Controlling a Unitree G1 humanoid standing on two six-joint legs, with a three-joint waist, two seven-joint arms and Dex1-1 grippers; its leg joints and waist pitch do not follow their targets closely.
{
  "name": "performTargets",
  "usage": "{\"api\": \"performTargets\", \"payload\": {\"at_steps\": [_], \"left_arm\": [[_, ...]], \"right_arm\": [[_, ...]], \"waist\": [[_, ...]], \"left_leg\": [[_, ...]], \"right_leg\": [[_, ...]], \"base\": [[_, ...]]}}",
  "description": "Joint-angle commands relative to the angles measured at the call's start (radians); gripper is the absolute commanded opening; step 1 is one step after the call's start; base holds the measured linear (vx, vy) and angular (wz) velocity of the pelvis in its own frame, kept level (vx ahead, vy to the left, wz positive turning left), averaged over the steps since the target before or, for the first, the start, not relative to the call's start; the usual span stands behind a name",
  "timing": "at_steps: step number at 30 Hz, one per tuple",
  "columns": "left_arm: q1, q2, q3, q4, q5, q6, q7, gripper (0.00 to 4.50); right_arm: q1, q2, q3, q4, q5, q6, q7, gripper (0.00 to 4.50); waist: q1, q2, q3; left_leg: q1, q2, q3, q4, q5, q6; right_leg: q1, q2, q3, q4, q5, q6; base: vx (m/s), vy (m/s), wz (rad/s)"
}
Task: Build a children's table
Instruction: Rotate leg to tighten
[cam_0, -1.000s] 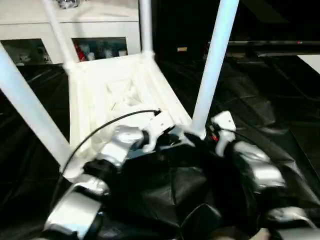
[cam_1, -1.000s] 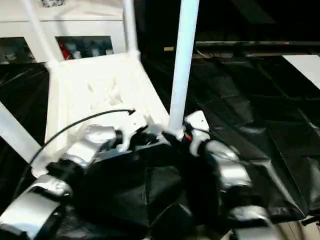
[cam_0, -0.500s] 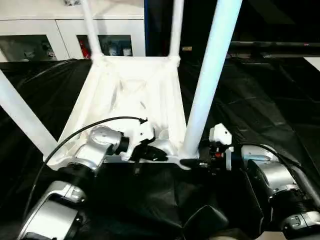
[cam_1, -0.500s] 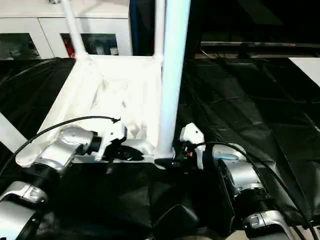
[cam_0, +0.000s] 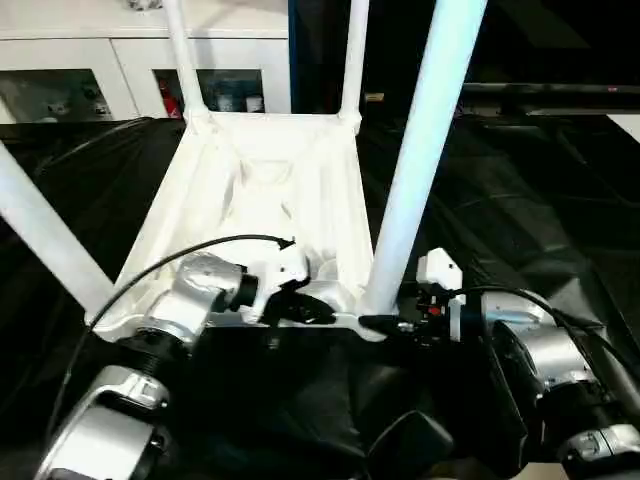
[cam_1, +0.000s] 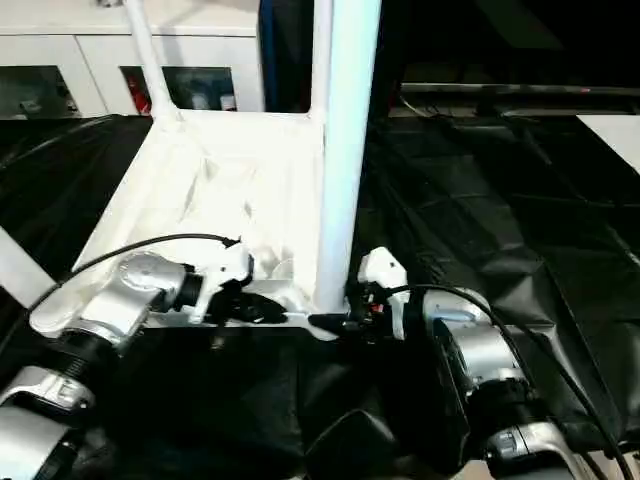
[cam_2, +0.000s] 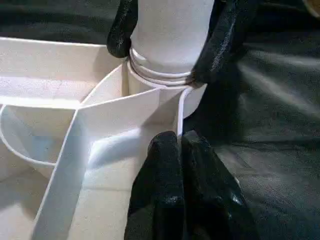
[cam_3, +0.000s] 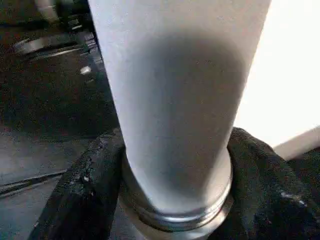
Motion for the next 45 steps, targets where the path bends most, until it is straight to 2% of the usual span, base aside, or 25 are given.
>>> {"api": "performTargets", "payload": {"at_steps": [1, 3, 5, 6, 7, 8, 10, 11, 12, 13, 14, 15, 17, 19, 20, 21, 24, 27, 29, 31, 34, 38, 40, 41, 45], "left_arm": [[-0.036, -0.075, 0.026, 0.038, 0.004, -0.004, 0.155, 0.0], [-0.062, -0.126, 0.033, 0.079, 0.022, 0.005, 0.26, 0.0], [-0.085, -0.172, 0.039, 0.111, 0.034, 0.022, 0.349, 0.0], [-0.093, -0.191, 0.041, 0.122, 0.035, 0.029, 0.377, 0.0], [-0.093, -0.191, 0.041, 0.122, 0.035, 0.029, 0.377, 0.0], [-0.105, -0.222, 0.041, 0.14, 0.04, 0.044, 0.421, 0.0], [-0.112, -0.245, 0.038, 0.15, 0.045, 0.05, 0.448, 0.0], [-0.116, -0.258, 0.036, 0.157, 0.049, 0.051, 0.462, 0.0], [-0.118, -0.271, 0.031, 0.162, 0.054, 0.047, 0.467, 0.0], [-0.122, -0.283, 0.022, 0.17, 0.062, 0.037, 0.461, 0.0], [-0.124, -0.284, 0.021, 0.174, 0.064, 0.03, 0.456, 0.0], [-0.128, -0.287, 0.021, 0.182, 0.065, 0.025, 0.46, 0.0], [-0.124, -0.275, 0.02, 0.176, 0.059, 0.013, 0.433, 0.0], [-0.117, -0.257, 0.022, 0.162, 0.051, 0.004, 0.4, 0.0], [-0.111, -0.241, 0.021, 0.153, 0.046, -0.005, 0.368, 0.0], [-0.111, -0.241, 0.021, 0.153, 0.046, -0.005, 0.368, 0.0], [-0.089, -0.195, 0.016, 0.121, 0.025, -0.026, 0.26, 0.0], [-0.069, -0.151, 0.007, 0.088, 0.005, -0.032, 0.157, 0.0], [-0.05, -0.101, -0.007, 0.058, -0.015, -0.036, 0.044, 0.0], [-0.041, -0.079, -0.012, 0.047, -0.019, -0.037, 0.0, 0.0], [-0.029, -0.034, -0.012, 0.031, -0.023, -0.031, -0.076, 0.0], [-0.023, -0.003, -0.01, 0.024, -0.026, -0.033, -0.114, 0.0], [-0.018, 0.011, -0.008, 0.018, -0.03, -0.032, -0.126, 0.0], [-0.017, 0.014, -0.008, 0.017, -0.03, -0.032, -0.127, 0.0], [-0.011, 0.015, -0.006, 0.012, -0.032, -0.032, -0.12, 0.0]], "right_arm": [[0.0, 0.045, -0.004, 0.057, -0.056, 0.005, -0.157, 2.7], [-0.007, 0.09, -0.031, 0.101, -0.076, 0.017, -0.3, 2.69], [-0.019, 0.143, -0.057, 0.132, -0.083, 0.037, -0.434, 2.69], [-0.024, 0.162, -0.064, 0.144, -0.087, 0.043, -0.482, 2.69], [-0.024, 0.162, -0.064, 0.144, -0.087, 0.043, -0.482, 2.69], [-0.036, 0.196, -0.076, 0.167, -0.088, 0.054, -0.553, 2.69], [-0.047, 0.223, -0.079, 0.181, -0.087, 0.065, -0.588, 2.69], [-0.054, 0.239, -0.076, 0.189, -0.088, 0.072, -0.599, 2.69], [-0.061, 0.254, -0.063, 0.194, -0.093, 0.071, -0.592, 2.69], [-0.068, 0.27, -0.038, 0.193, -0.112, 0.044, -0.569, 2.69], [-0.071, 0.272, -0.033, 0.196, -0.118, 0.031, -0.565, 2.69], [-0.074, 0.275, -0.032, 0.201, -0.122, 0.025, -0.572, 3.04], [-0.078, 0.269, -0.045, 0.196, -0.094, 0.012, -0.53, 3.39], [-0.078, 0.249, -0.051, 0.177, -0.068, 0.004, -0.47, 3.41], [-0.074, 0.223, -0.044, 0.16, -0.063, -0.003, -0.419, 3.5], [-0.074, 0.223, -0.044, 0.16, -0.063, -0.003, -0.419, 3.65], [-0.057, 0.149, -0.035, 0.115, -0.033, -0.018, -0.268, 3.65], [-0.045, 0.089, -0.029, 0.089, -0.012, -0.027, -0.151, 3.65], [-0.033, 0.037, -0.012, 0.066, 0.002, -0.022, -0.044, 3.65], [-0.026, 0.017, 0.002, 0.056, 0.001, -0.018, 0.002, 3.65], [-0.021, -0.01, 0.023, 0.052, -0.015, -0.029, 0.075, 3.65], [-0.029, -0.009, 0.026, 0.066, -0.017, -0.044, 0.089, 3.65], [-0.035, -0.001, 0.026, 0.075, -0.012, -0.045, 0.094, 3.65], [-0.036, 0.001, 0.026, 0.077, -0.01, -0.045, 0.096, 3.43], [-0.035, 0.008, 0.026, 0.079, -0.004, -0.043, 0.098, 3.22]], "waist": [[-0.008, -0.02, -0.059], [-0.014, -0.022, -0.057], [-0.019, -0.023, -0.057], [-0.022, -0.022, -0.057], [-0.024, -0.023, -0.057], [-0.027, -0.02, -0.057], [-0.032, -0.02, -0.058], [-0.032, -0.004, -0.058], [-0.037, -0.014, -0.061], [-0.036, -0.009, -0.062], [-0.037, -0.01, -0.061], [-0.036, -0.012, -0.061], [-0.036, -0.013, -0.059], [-0.035, -0.013, -0.059], [-0.035, -0.018, -0.059], [-0.033, -0.017, -0.059], [-0.027, -0.016, -0.061], [-0.019, -0.017, -0.062], [-0.009, -0.011, -0.061], [-0.001, -0.007, -0.062], [0.003, -0.002, -0.062], [0.001, -0.005, -0.063], [0.001, -0.002, -0.064], [0.001, -0.002, -0.064], [0.001, -0.002, -0.065]], "left_leg": [[0.027, 0.081, -0.049, -0.073, -0.22, 0.033], [0.033, 0.078, -0.053, -0.073, -0.246, 0.012], [0.029, 0.078, -0.057, -0.076, -0.25, 0.005], [0.035, 0.079, -0.056, -0.077, -0.263, 0.004], [0.035, 0.077, -0.055, -0.076, -0.267, 0.005], [0.03, 0.077, -0.057, -0.078, -0.262, 0.008], [0.031, 0.076, -0.056, -0.077, -0.265, 0.011], [0.031, 0.076, -0.058, -0.077, -0.266, 0.01], [0.028, 0.076, -0.056, -0.078, -0.258, 0.018], [0.029, 0.077, -0.056, -0.078, -0.257, 0.024], [0.027, 0.076, -0.055, -0.078, -0.256, 0.027], [0.026, 0.075, -0.055, -0.077, -0.258, 0.03], [0.029, 0.075, -0.055, -0.078, -0.27, 0.033], [0.032, 0.076, -0.056, -0.078, -0.287, 0.031], [0.03, 0.076, -0.056, -0.078, -0.283, 0.033], [0.029, 0.077, -0.057, -0.079, -0.28, 0.037], [0.03, 0.08, -0.053, -0.077, -0.258, 0.054], [0.029, 0.08, -0.051, -0.076, -0.237, 0.066], [0.026, 0.086, -0.049, -0.078, -0.224, 0.07], [0.031, 0.09, -0.049, -0.08, -0.237, 0.058], [0.031, 0.091, -0.05, -0.083, -0.244, 0.042], [0.029, 0.089, -0.05, -0.083, -0.248, 0.029], [0.027, 0.089, -0.051, -0.082, -0.239, 0.031], [0.027, 0.089, -0.051, -0.082, -0.237, 0.031], [0.025, 0.089, -0.049, -0.08, -0.215, 0.041]], "right_leg": [[0.036, -0.097, 0.057, -0.091, -0.315, -0.201], [0.032, -0.1, 0.057, -0.101, -0.402, -0.177], [0.036, -0.101, 0.054, -0.105, -0.443, -0.153], [0.028, -0.099, 0.056, -0.109, -0.452, -0.146], [0.028, -0.098, 0.055, -0.11, -0.454, -0.145], [0.032, -0.099, 0.056, -0.11, -0.443, -0.143], [0.031, -0.098, 0.056, -0.109, -0.424, -0.147], [0.03, -0.098, 0.058, -0.107, -0.412, -0.153], [0.035, -0.093, 0.056, -0.105, -0.367, -0.159], [0.035, -0.095, 0.057, -0.104, -0.344, -0.168], [0.036, -0.094, 0.057, -0.103, -0.335, -0.171], [0.037, -0.096, 0.058, -0.103, -0.333, -0.174], [0.037, -0.097, 0.057, -0.106, -0.355, -0.174], [0.036, -0.098, 0.057, -0.11, -0.396, -0.166], [0.039, -0.098, 0.057, -0.109, -0.392, -0.165], [0.041, -0.098, 0.057, -0.108, -0.388, -0.166], [0.041, -0.099, 0.059, -0.101, -0.319, -0.186], [0.046, -0.099, 0.057, -0.098, -0.3, -0.198], [0.044, -0.096, 0.056, -0.093, -0.291, -0.202], [0.04, -0.095, 0.056, -0.089, -0.272, -0.213], [0.041, -0.097, 0.056, -0.085, -0.249, -0.227], [0.043, -0.099, 0.058, -0.084, -0.243, -0.233], [0.043, -0.099, 0.057, -0.081, -0.225, -0.239], [0.043, -0.098, 0.057, -0.081, -0.218, -0.24], [0.043, -0.097, 0.056, -0.075, -0.171, -0.253]], "base": [[0.0, 0.0, 0.0], [0.0, 0.0, 0.0], [0.0, 0.0, 0.0], [0.0, 0.0, 0.0], [0.0, 0.0, 0.0], [0.0, 0.0, 0.0], [0.0, 0.0, 0.0], [0.0, 0.0, 0.0], [0.0, 0.0, 0.0], [0.0, 0.0, 0.0], [0.0, 0.0, 0.0], [0.0, 0.0, 0.0], [0.0, 0.0, 0.0], [0.0, 0.0, 0.0], [0.0, 0.0, 0.0], [0.0, 0.0, 0.0], [0.0, 0.0, 0.0], [0.0, 0.0, 0.0], [0.0, 0.0, 0.0], [0.0, 0.0, 0.0], [0.0, 0.0, 0.0], [0.0, 0.0, 0.0], [0.0, 0.0, 0.0], [0.0, 0.0, 0.0], [0.0, 0.0, 0.0]]}}
